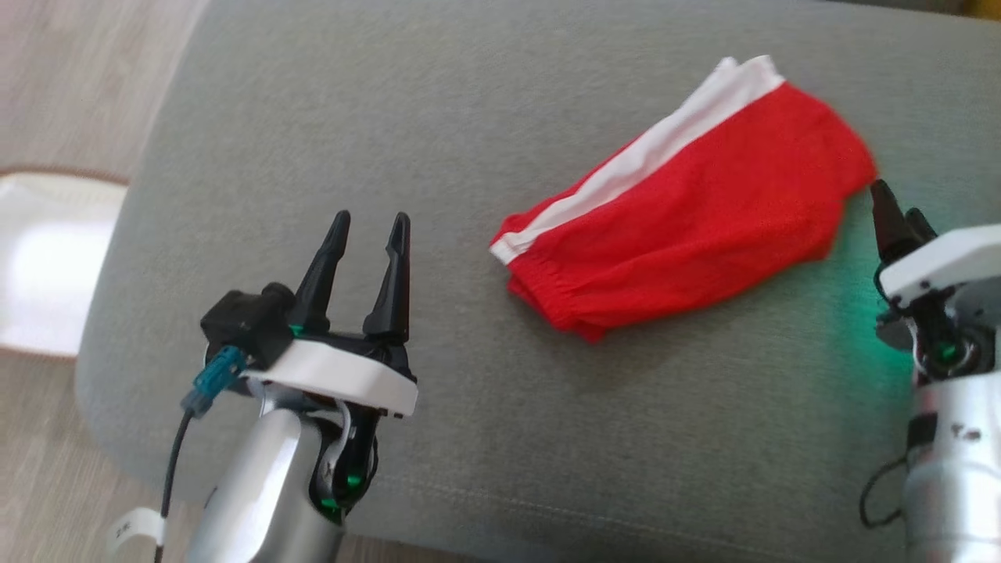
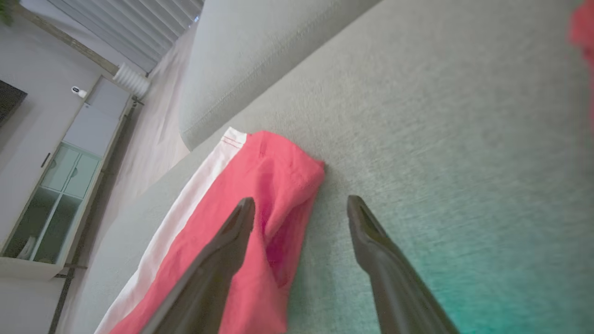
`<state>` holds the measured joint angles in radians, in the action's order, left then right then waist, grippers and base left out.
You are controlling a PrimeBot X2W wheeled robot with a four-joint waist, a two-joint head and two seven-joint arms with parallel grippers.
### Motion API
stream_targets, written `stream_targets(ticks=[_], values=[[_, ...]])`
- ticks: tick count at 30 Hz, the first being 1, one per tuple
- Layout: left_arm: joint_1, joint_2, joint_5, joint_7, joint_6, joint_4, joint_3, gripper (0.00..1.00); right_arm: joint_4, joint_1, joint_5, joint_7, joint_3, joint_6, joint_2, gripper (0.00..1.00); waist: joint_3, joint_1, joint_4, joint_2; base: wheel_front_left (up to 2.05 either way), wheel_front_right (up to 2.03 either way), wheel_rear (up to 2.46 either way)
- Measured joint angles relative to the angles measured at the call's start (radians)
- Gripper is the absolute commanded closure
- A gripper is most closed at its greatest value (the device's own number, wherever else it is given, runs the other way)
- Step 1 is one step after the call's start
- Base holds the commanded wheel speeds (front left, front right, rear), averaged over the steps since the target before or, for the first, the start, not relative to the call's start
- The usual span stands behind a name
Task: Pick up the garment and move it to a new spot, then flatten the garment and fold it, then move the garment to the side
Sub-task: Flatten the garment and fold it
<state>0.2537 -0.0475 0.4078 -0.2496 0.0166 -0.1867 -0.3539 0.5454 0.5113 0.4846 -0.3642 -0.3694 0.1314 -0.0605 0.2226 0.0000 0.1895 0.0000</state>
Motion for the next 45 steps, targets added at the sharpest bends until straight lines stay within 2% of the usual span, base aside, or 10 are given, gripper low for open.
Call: stream_targets(ticks=[10, 22, 23, 26, 32, 45], values=[[0.020, 0.002, 0.036, 0.000, 0.010, 0.002, -0.026, 0.00, 0.195, 0.165, -0.096, -0.096, -0.131, 0.000, -0.002, 0.00, 0.058, 0.0000, 0.079, 0.0000, 0.00, 0.00, 0.00], [0.068, 0.005, 0.062, 0.000, 0.019, 0.021, -0.030, 0.00, 0.340, 0.365, -0.260, -0.137, -0.189, 0.000, -0.045, 0.00, 0.124, 0.0000, 0.109, 0.0000, 0.00, 0.00, 0.00], [0.069, 0.005, 0.063, 0.000, 0.019, 0.021, -0.030, 0.00, 0.346, 0.374, -0.265, -0.137, -0.190, 0.000, -0.047, 1.00, 0.127, 0.0000, 0.110, 0.0000, 0.00, 0.00, 0.00], [0.074, 0.005, 0.070, 0.000, 0.023, 0.021, -0.029, 0.00, 0.366, 0.388, -0.260, -0.132, -0.195, 0.000, -0.046, 1.00, 0.127, 0.0000, 0.102, 0.0000, 0.00, 0.00, 0.00], [0.077, 0.006, 0.070, 0.000, 0.024, 0.020, -0.023, 0.00, 0.365, 0.364, -0.172, -0.065, -0.202, 0.000, -0.022, 1.00, 0.103, 0.0000, 0.065, 0.0000, 0.00, 0.00, 0.00], [0.037, 0.006, 0.042, 0.000, 0.017, -0.006, -0.018, 0.00, 0.123, 0.082, 0.058, 0.031, -0.167, 0.000, 0.001, 1.00, 0.013, 0.0000, -0.050, 0.0000, 0.00, 0.00, 0.00]])
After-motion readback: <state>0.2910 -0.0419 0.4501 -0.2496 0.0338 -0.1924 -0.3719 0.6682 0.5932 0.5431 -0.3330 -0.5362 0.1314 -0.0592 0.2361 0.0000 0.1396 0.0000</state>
